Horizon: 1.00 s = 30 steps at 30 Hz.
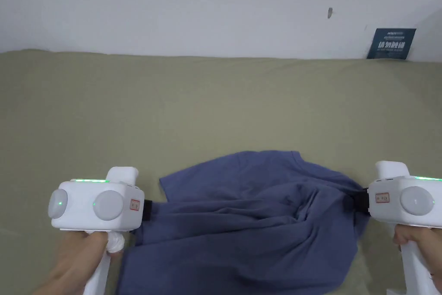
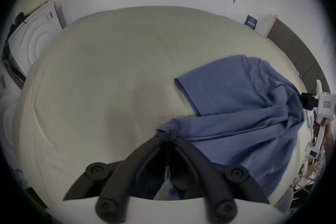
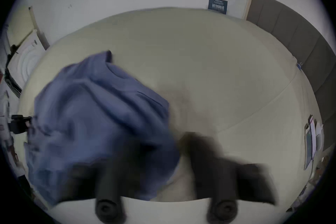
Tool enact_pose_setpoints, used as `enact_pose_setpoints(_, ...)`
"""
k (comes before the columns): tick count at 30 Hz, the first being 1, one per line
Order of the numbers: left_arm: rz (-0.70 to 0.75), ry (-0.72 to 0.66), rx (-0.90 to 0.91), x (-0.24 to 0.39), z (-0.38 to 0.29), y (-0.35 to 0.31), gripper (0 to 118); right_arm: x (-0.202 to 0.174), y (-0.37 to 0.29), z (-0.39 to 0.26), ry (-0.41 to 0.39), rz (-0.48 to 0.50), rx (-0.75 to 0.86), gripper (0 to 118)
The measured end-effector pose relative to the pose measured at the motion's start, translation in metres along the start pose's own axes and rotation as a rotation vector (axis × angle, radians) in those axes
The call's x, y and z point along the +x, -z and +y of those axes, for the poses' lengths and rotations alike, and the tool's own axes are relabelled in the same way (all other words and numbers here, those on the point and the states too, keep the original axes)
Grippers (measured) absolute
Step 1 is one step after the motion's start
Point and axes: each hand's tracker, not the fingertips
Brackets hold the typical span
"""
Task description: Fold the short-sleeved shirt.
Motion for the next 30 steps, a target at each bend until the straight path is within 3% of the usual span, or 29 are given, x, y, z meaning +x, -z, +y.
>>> enact_pose_setpoints(2, -0.012, -0.029, 0.067, -0.007, 0.0, -0.043, 2, 0.001, -0.038, 0.005, -0.047, -0.029, 0.068, 4)
enact_pose_setpoints(8, 0.053, -0.055, 0.252, -0.036, 0.01, -0.178, 2, -0.007, -0.159, 0.015, -0.038, 0.017, 0.26, 4)
enact_pose_setpoints(14, 0.11, -0.05, 0.396, -0.035, 0.027, -0.274, 2, -0.019, -0.229, 0.047, -0.051, 0.042, 0.373, 4)
enact_pose_setpoints(20, 0.179, -0.015, 0.467, -0.018, 0.069, -0.301, 2, -0.034, -0.256, 0.097, -0.056, 0.002, 0.44, 4)
enact_pose_setpoints(24, 0.306, 0.044, 0.506, -0.009, 0.114, -0.297, 2, -0.036, -0.254, 0.14, -0.072, -0.1, 0.485, 4)
enact_pose_setpoints(27, 0.251, -0.031, 0.509, -0.015, 0.153, -0.289, 2, -0.027, -0.238, 0.178, -0.032, -0.108, 0.486, 4)
enact_pose_setpoints(30, 0.285, -0.017, 0.544, -0.011, 0.186, -0.272, 2, -0.027, -0.219, 0.208, -0.025, -0.119, 0.502, 4)
